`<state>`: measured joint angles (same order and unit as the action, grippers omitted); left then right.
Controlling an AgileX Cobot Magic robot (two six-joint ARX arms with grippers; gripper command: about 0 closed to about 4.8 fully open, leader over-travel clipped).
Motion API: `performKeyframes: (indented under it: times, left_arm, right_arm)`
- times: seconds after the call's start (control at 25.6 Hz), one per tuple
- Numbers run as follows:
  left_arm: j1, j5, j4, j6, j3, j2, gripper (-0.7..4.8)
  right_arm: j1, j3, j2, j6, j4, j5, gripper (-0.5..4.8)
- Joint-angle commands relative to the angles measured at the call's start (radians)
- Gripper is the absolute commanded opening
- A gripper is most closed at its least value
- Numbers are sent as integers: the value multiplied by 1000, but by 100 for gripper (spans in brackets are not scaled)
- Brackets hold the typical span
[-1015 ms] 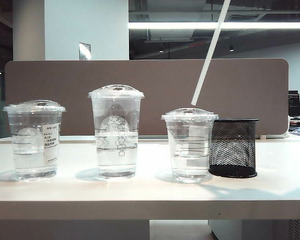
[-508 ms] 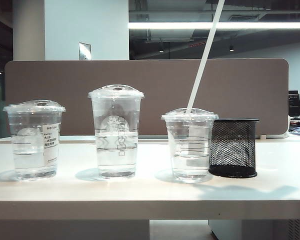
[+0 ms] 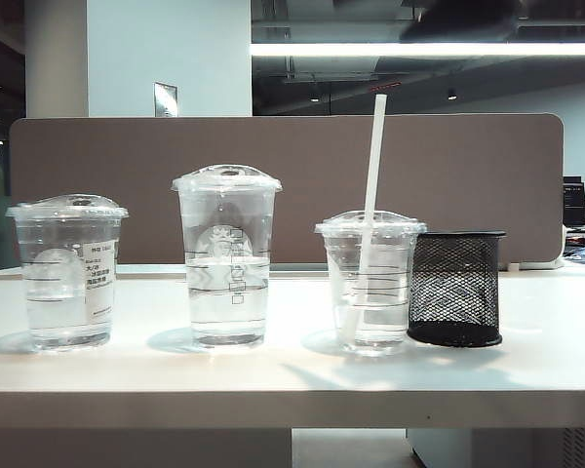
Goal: Pick up the straw and insert it into the small coffee cup.
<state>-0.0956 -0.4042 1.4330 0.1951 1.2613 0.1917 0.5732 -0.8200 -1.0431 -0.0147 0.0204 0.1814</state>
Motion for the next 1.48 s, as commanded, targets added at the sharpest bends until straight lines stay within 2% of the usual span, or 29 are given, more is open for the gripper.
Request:
performKeyframes:
  times: [0.04,0.08,0.16,0.2,0.23,0.31,0.35,0.43,0.47,0.55,0.62,0.7,0.74,0.82,0.94,1.13,1.29,1.48]
  left_arm:
    - [0,-5,2,-35,-16,1,-4]
    - [0,-24,1,-66,-22,0,-4]
    - [1,-156,-83,-55,-57,-15,-4]
    - [1,-224,-176,-55,-95,-33,-4]
    - [1,-240,-237,-59,-124,-43,-5]
    - [2,-224,-364,-105,-210,-62,-4]
    - [2,-206,-437,-156,-280,-63,-4]
    - [2,-159,-544,-213,-417,-63,-4]
    - [1,-156,-578,-213,-458,-63,-4]
    - [1,-156,-738,-209,-627,-62,-5]
    - [1,-157,-827,-211,-703,-61,-5]
    - [1,-155,-980,-210,-806,-62,-4]
    - [1,-118,-1092,-210,-873,-58,-5]
    - [1,-90,-1180,-211,-948,-58,-5]
    - [0,-86,-1196,-214,-1009,-57,-4]
    - [0,-85,-1213,-210,-1110,-58,-4]
    - [0,-84,-1214,-210,-1184,-58,-5]
    - [0,12,-1225,-211,-1233,-55,-5]
  right_arm:
    - [1,-7,150,-2,-95,23,-5]
    - [1,-7,187,-2,-92,18,0]
    - [0,-5,332,-10,-40,-53,-9]
    - [0,-3,438,-35,19,-129,-9]
    - [0,0,481,-54,45,-153,-9]
    - [0,34,610,-100,87,-192,-9]
    - [-1,83,714,-117,92,-215,-9]
    - [-1,174,862,-117,105,-211,-9]
    - [0,199,901,-117,116,-209,-9]
    - [0,294,1033,-117,166,-208,-9]
    - [-1,335,1043,-106,192,-205,-9]
    - [2,380,1032,-90,233,-185,-9]
    - [0,428,1033,-90,231,-161,-9]
    - [0,489,1039,-59,230,-160,-9]
    - [1,569,1040,-32,229,-150,-9]
    - [0,702,1040,109,192,-134,-9]
    - [0,740,1041,121,193,-137,-9]
    - [1,794,1040,121,220,-129,-9]
